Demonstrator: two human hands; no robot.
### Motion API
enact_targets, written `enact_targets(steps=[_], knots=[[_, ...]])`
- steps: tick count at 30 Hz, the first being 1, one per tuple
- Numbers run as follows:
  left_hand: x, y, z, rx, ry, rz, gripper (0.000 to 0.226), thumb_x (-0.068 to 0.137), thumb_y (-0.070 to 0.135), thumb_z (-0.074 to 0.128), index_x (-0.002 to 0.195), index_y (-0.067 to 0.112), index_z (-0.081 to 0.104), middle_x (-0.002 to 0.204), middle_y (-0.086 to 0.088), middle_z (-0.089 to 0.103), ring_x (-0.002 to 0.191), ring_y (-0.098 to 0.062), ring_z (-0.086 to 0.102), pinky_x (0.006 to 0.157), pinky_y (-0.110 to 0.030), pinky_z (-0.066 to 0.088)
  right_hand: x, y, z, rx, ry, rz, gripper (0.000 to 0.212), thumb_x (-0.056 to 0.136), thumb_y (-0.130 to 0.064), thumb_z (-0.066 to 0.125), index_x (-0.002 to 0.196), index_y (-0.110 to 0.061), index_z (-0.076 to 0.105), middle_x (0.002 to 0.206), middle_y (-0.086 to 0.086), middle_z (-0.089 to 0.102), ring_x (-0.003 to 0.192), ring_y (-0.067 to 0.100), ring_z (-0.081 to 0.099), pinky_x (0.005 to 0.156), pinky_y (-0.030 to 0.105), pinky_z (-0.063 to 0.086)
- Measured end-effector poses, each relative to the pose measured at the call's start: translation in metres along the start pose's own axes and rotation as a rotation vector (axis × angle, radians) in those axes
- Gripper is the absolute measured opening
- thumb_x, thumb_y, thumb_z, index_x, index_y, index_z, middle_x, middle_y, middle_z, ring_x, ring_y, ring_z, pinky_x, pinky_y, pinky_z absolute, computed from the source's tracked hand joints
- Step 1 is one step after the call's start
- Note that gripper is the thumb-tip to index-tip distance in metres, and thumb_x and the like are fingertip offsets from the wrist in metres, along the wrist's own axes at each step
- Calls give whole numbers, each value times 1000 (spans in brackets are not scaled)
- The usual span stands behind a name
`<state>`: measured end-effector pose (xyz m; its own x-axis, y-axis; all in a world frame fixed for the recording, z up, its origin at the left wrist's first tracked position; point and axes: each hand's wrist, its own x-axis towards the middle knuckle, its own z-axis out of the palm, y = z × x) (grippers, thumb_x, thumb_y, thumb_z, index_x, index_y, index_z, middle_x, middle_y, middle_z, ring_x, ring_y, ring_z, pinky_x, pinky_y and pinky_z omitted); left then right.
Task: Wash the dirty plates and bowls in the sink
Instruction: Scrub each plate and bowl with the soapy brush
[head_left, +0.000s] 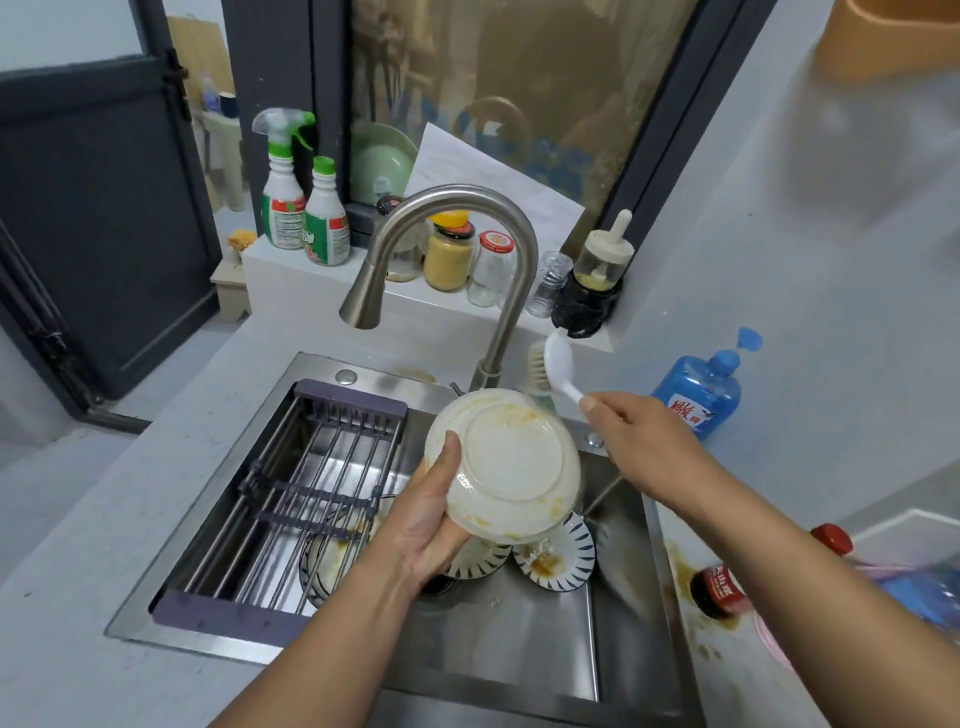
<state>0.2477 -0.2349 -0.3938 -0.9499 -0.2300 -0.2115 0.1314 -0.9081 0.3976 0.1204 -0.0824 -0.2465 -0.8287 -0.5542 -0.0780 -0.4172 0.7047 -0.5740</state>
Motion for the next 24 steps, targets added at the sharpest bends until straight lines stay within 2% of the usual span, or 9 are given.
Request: enact_targets(steps=[2,5,9,12,14,16,19,22,24], knots=[[-1,-3,-5,44,17,-29,53,99,22,60,148,5,48,144,-23,57,133,-36,56,100,-53,53,1,10,6,149,31,57,32,103,-45,51,93,-24,72,54,-13,56,54,10,48,57,27,36],[2,-7,-8,179,14,-40,42,97,10,62,139,7,57,135,-22,64,123,-34,64,93,-48,58,0,25,20,252,-6,112,35,101,-49,53,86,-22,71,55,-6,54,45,11,43,51,29,36],[15,-15,-5,499,114,-25,53,82,18,76,132,13,60,123,-15,72,113,-30,70,88,-42,60,1,46,40,336,-52,149,30,101,-43,56,85,-20,70,53,-5,54,45,16,44,43,25,34],[30,-25,-11,844,154,0,39,88,19,78,124,23,63,114,-5,76,108,-25,71,91,-42,59,4,62,53,412,-93,205,23,101,-40,58,93,-24,73,58,-2,56,46,17,43,43,23,32],[39,-33,-21,1034,141,18,28,94,19,73,119,29,65,109,1,76,102,-18,71,92,-39,58,5,73,63,468,-112,230,20,102,-39,58,93,-28,72,61,0,57,43,15,42,42,23,31],[49,-41,-32,1181,92,41,27,95,19,71,115,36,65,106,4,74,97,-13,68,93,-39,55,7,83,71,507,-143,247,19,102,-36,57,92,-28,71,62,1,56,41,13,42,41,21,31],[60,-57,-53,1366,-8,40,22,96,21,67,117,26,65,89,4,66,78,-10,55,76,-36,49,8,95,83,556,-202,281,19,103,-35,57,96,-25,72,64,1,55,42,12,40,40,21,32],[69,-72,-64,1478,-56,39,23,99,18,63,114,34,61,78,24,59,68,2,48,68,-27,40,13,107,94,554,-243,290,21,103,-35,56,98,-24,73,64,2,56,43,13,42,39,22,32],[75,-82,-71,1570,-65,41,27,100,17,60,119,37,59,80,35,59,71,9,52,69,-22,37,18,116,101,551,-268,298,23,103,-35,56,97,-24,74,63,3,55,42,13,42,38,21,31]])
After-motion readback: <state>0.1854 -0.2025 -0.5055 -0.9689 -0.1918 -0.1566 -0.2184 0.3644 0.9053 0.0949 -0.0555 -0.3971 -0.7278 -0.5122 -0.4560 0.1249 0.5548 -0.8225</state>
